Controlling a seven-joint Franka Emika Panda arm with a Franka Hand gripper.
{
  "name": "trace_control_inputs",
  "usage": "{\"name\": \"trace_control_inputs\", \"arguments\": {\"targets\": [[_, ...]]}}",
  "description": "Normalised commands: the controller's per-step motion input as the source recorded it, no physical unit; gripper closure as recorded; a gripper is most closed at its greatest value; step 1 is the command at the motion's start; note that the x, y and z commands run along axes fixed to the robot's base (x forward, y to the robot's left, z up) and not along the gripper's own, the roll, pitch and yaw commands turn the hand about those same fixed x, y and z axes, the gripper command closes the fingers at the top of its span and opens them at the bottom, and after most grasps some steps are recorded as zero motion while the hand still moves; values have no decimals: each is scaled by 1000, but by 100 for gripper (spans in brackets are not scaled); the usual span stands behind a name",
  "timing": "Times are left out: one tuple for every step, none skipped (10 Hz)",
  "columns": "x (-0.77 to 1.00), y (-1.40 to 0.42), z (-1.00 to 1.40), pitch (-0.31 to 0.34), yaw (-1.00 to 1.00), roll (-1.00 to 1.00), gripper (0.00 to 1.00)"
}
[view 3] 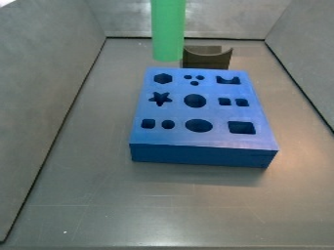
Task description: Insert the oval object.
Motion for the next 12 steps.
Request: {"name": "trace_control_inputs", "arguments": {"targets": [[0,-74,0,0,0,0,100],[543,-343,-66,0,-154,13,100],[637,-649,-311,-67,-183,64,100],[663,-654,-397,-64,-169,71,100],[523,-634,-477,-47,-291,121,100],[437,-497,-600,0,-346,253,100],[449,-420,-609,26,-317,301,100],[480,-343,-506,96,-269,306,100],[323,-83,-414,51,-183,170,100],[46,0,-249,50,0,84,100],[0,111,-183,84,0,81,100],[0,120,-194,60,0,59,100]]}}
